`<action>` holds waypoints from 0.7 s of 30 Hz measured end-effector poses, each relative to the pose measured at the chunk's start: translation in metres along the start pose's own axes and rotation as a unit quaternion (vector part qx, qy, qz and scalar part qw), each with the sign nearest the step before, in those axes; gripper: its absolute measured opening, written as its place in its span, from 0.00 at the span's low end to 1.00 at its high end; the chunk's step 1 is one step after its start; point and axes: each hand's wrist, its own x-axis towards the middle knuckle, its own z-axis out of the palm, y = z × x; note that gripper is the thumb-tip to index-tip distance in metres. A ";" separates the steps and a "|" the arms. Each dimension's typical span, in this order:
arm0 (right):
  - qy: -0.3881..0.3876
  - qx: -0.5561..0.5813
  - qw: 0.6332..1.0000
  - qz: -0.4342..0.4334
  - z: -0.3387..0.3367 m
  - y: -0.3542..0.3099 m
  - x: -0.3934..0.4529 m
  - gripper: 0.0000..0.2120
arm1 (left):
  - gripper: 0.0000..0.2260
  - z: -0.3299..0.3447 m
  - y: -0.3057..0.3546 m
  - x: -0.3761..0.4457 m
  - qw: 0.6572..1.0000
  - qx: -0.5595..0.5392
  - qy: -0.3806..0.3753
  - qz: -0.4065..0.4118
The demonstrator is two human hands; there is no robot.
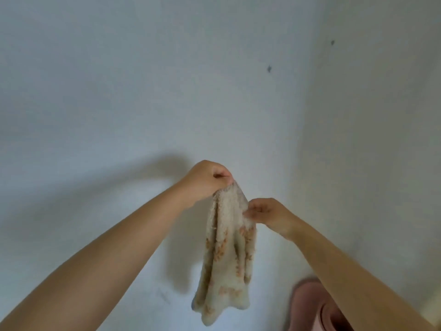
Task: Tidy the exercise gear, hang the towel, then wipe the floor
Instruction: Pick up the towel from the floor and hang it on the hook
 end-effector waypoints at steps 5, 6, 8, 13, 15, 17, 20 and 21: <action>-0.002 0.051 0.994 -0.093 0.001 -0.080 0.026 0.09 | 0.06 -0.082 0.014 -0.007 0.997 -0.023 0.066 -0.045; -0.009 0.051 0.993 -0.109 0.003 -0.099 0.031 0.09 | 0.07 -0.098 0.018 -0.009 0.995 -0.025 0.079 -0.048; -0.021 0.053 0.989 -0.139 0.008 -0.137 0.042 0.08 | 0.12 -0.129 0.028 -0.013 0.993 -0.030 0.104 -0.048; 0.009 0.041 0.978 -0.205 0.024 -0.217 0.061 0.10 | 0.14 -0.185 0.041 -0.029 0.985 -0.024 0.164 -0.042; 0.049 0.033 0.973 -0.225 0.030 -0.241 0.067 0.11 | 0.14 -0.195 0.039 -0.036 0.984 -0.022 0.170 -0.041; 0.098 0.016 0.963 -0.250 0.034 -0.264 0.071 0.11 | 0.12 -0.199 0.036 -0.040 0.987 -0.051 0.149 -0.031; 0.141 -0.022 0.947 -0.287 0.034 -0.303 0.075 0.12 | 0.10 -0.199 0.036 -0.038 0.984 -0.137 0.113 -0.004; 0.153 -0.039 0.942 -0.295 0.032 -0.314 0.077 0.12 | 0.10 -0.199 0.039 -0.036 0.980 -0.162 0.115 0.004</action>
